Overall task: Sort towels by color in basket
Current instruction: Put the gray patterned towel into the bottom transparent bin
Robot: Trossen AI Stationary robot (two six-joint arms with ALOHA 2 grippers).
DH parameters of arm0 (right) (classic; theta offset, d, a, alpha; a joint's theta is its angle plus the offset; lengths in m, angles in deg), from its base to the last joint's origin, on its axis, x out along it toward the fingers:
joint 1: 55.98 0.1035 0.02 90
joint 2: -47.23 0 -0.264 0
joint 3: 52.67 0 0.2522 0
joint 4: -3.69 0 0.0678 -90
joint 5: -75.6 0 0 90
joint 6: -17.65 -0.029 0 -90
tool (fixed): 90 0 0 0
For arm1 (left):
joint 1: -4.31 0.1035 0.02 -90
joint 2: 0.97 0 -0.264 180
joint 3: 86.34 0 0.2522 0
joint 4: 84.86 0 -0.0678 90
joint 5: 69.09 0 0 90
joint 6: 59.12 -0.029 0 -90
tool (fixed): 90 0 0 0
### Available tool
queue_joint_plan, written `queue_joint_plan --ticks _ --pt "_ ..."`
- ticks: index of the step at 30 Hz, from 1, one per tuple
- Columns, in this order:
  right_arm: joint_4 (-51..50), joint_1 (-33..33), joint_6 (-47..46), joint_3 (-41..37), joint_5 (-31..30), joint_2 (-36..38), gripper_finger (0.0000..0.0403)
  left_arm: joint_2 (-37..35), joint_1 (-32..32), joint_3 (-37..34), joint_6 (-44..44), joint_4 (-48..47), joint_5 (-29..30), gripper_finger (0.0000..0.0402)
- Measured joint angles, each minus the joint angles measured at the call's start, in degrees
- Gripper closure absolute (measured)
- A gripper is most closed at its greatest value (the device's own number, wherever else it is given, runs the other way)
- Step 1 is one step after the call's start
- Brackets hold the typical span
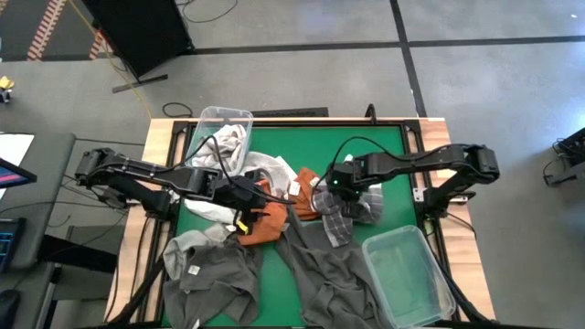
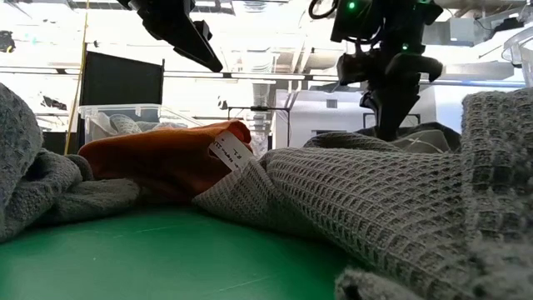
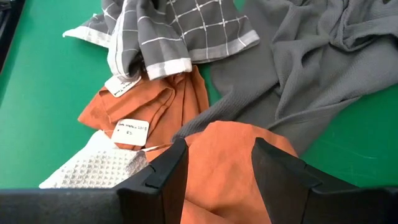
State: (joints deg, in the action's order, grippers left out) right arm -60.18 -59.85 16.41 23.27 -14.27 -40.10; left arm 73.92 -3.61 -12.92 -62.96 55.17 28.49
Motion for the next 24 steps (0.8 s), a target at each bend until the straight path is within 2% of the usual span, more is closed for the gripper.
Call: queue_joint_plan --ticks 8,24 --pt "-0.4 2.6 1.7 0.0 0.4 0.0 0.0356 0.0 0.0 0.0 0.0 0.0 0.0 0.0234" --pt "-1.4 4.4 1.8 2.6 0.2 1.2 0.0223 0.0 0.0 0.0 0.0 -0.1 0.0 0.0234"
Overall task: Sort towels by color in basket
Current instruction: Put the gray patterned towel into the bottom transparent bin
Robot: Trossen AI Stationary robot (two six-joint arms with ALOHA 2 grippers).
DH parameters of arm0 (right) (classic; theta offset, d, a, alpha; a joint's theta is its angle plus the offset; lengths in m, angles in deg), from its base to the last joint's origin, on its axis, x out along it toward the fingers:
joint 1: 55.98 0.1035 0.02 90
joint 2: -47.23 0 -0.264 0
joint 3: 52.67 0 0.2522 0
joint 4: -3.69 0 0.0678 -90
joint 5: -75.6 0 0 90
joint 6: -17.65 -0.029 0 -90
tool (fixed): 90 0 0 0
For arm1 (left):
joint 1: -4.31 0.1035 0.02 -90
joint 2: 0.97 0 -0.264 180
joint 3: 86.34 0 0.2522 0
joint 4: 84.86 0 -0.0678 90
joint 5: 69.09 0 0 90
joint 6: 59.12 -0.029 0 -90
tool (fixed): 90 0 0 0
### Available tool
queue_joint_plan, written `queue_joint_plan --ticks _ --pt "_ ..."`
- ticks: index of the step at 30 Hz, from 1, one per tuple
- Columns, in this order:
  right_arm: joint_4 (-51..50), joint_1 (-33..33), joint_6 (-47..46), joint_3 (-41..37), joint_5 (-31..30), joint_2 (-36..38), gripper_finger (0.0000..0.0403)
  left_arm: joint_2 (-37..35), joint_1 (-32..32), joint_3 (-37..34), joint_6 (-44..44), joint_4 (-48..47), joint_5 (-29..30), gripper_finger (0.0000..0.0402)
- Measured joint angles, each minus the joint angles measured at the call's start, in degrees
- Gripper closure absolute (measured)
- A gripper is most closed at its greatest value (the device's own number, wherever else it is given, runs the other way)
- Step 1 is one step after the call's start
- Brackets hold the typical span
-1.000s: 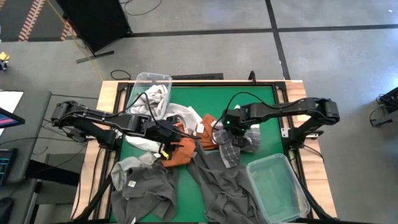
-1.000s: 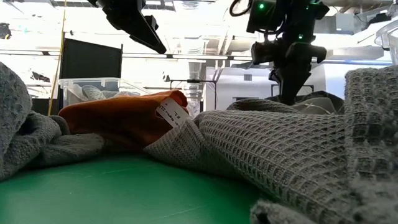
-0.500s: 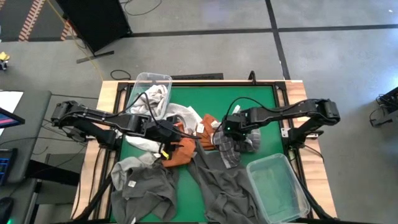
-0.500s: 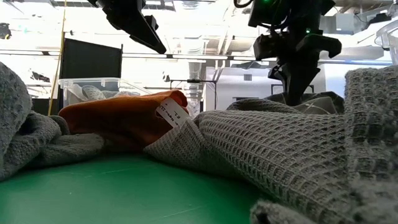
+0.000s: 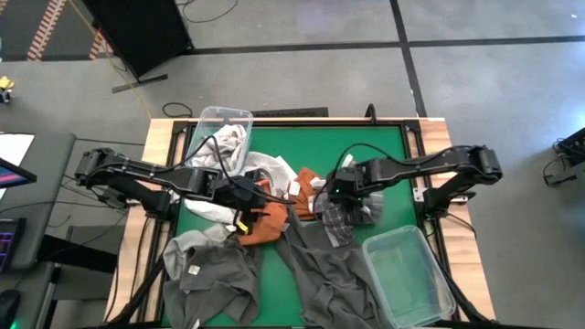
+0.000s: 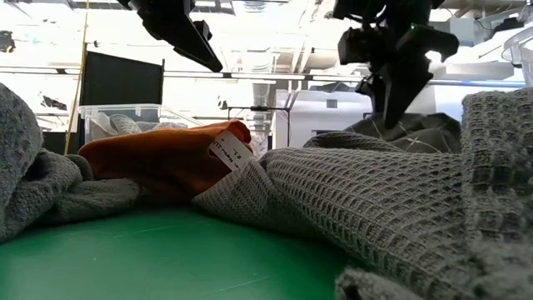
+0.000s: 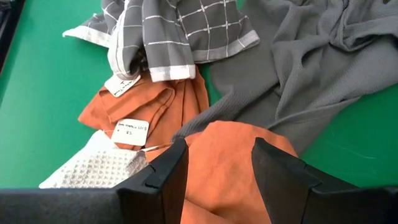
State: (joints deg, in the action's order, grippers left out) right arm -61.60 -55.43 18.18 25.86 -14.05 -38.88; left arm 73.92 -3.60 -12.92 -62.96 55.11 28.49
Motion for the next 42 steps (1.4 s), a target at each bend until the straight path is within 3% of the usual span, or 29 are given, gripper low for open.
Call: queue_joint_plan --ticks 9,33,42 --pt "0.8 2.8 -0.5 0.6 -0.3 -0.9 0.0169 0.0 0.0 0.0 0.0 0.0 0.0 0.0234" --pt "0.6 4.6 -3.6 0.6 -0.4 -1.7 0.0170 0.0 0.0 0.0 0.0 0.0 0.0 0.0234" --pt "-1.3 4.6 -3.5 0.6 -0.4 -7.0 0.0170 0.0 0.0 0.0 0.0 0.0 0.0 0.0234"
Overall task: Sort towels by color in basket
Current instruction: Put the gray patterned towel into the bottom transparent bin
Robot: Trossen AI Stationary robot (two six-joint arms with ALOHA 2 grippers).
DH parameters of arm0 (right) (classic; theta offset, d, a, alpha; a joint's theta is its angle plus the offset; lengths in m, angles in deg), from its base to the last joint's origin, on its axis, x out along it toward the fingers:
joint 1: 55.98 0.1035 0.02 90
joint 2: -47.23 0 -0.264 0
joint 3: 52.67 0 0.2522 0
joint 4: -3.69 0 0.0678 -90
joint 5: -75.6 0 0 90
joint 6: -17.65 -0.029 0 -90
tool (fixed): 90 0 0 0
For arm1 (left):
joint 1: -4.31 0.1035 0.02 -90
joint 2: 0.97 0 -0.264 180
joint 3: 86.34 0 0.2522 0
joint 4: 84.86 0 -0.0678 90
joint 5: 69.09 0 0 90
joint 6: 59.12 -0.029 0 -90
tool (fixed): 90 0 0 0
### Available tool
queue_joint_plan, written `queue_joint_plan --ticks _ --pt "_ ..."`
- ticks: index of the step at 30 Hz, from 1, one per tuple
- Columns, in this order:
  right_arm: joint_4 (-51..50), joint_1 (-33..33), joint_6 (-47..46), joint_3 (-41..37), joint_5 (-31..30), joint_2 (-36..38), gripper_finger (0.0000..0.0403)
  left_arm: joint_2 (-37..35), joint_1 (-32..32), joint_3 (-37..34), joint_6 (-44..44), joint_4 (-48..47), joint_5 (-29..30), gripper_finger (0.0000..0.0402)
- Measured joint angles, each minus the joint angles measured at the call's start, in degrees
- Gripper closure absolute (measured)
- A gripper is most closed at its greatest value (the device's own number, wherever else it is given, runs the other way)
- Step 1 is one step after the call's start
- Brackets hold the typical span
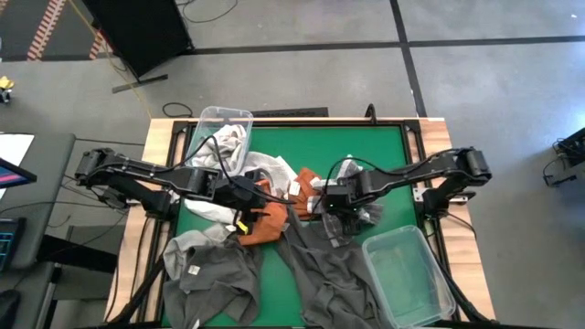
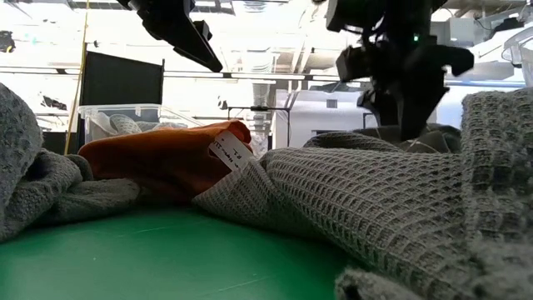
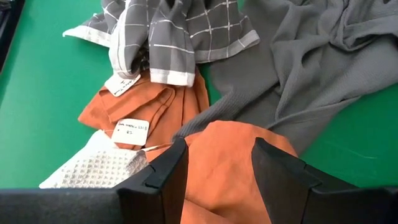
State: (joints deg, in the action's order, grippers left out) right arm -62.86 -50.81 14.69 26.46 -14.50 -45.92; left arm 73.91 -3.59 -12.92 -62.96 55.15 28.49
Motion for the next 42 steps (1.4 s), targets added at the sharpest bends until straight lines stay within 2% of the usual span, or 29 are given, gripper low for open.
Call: queue_joint_plan --ticks 9,14,18,23,32,42 --pt "-0.5 0.0 0.4 0.0 0.0 -7.2 0.0173 0.0 0.0 0.0 0.0 0.0 0.0 0.0234" --pt "-0.6 -0.4 0.6 0.0 -0.1 -9.4 0.0199 0.0 0.0 0.0 0.0 0.0 0.0 0.0234" --pt "-0.9 -0.4 2.0 0.0 -1.8 -10.2 0.0263 0.0 0.0 0.0 0.0 0.0 0.0 0.0234" --pt "-1.3 -0.8 3.2 0.0 -1.8 -10.1 0.0378 0.0 0.0 0.0 0.0 0.0 0.0 0.0234" --pt "-4.7 1.0 3.2 2.1 -2.0 -5.7 0.0382 0.0 0.0 0.0 0.0 0.0 0.0 0.0234" --pt "-5.8 6.3 0.5 9.0 -6.3 11.3 0.0382 0.0 0.0 0.0 0.0 0.0 0.0 0.0234"
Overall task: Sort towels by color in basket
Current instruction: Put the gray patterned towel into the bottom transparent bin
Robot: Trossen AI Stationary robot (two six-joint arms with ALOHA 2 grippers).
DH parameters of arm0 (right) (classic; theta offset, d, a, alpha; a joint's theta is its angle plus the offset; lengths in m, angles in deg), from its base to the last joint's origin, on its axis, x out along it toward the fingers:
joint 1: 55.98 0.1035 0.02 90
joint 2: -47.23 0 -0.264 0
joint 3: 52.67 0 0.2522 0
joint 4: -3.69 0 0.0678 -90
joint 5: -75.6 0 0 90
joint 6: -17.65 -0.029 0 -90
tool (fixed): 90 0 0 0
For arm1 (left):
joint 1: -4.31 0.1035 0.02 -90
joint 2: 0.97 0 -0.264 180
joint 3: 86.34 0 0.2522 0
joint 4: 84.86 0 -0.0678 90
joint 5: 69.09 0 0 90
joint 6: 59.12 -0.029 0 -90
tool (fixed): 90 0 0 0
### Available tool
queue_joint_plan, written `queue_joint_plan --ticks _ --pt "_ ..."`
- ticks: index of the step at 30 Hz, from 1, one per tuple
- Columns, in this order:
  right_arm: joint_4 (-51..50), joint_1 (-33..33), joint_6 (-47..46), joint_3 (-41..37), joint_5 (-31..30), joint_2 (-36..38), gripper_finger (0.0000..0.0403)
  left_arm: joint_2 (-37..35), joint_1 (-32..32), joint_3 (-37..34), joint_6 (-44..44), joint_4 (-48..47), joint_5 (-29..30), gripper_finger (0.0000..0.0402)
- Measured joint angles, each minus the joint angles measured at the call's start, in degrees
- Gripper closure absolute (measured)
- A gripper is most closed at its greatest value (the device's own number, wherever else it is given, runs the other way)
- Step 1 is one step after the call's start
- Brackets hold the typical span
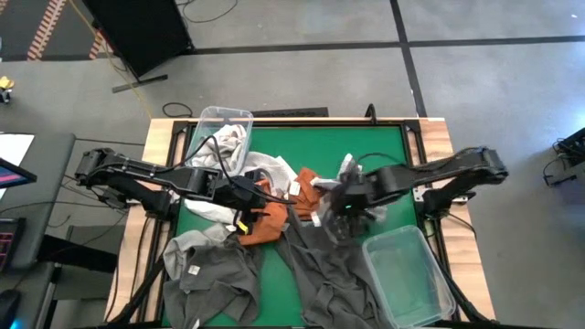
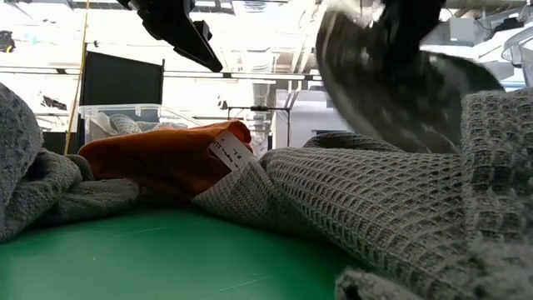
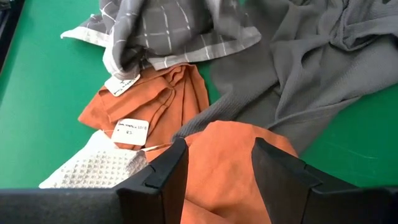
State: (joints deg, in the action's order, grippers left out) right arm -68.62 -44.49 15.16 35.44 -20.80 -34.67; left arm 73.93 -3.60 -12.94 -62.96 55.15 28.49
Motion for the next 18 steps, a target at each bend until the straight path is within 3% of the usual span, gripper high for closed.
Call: queue_joint_plan --ticks 9,18 --pt "-1.2 7.6 -6.8 4.3 -2.5 15.3 0.0383 0.0 0.0 0.0 0.0 0.0 0.0 0.0234" --pt "-7.1 19.2 -24.2 6.8 -2.5 23.9 0.0383 0.0 0.0 0.0 0.0 0.0 0.0 0.0234"
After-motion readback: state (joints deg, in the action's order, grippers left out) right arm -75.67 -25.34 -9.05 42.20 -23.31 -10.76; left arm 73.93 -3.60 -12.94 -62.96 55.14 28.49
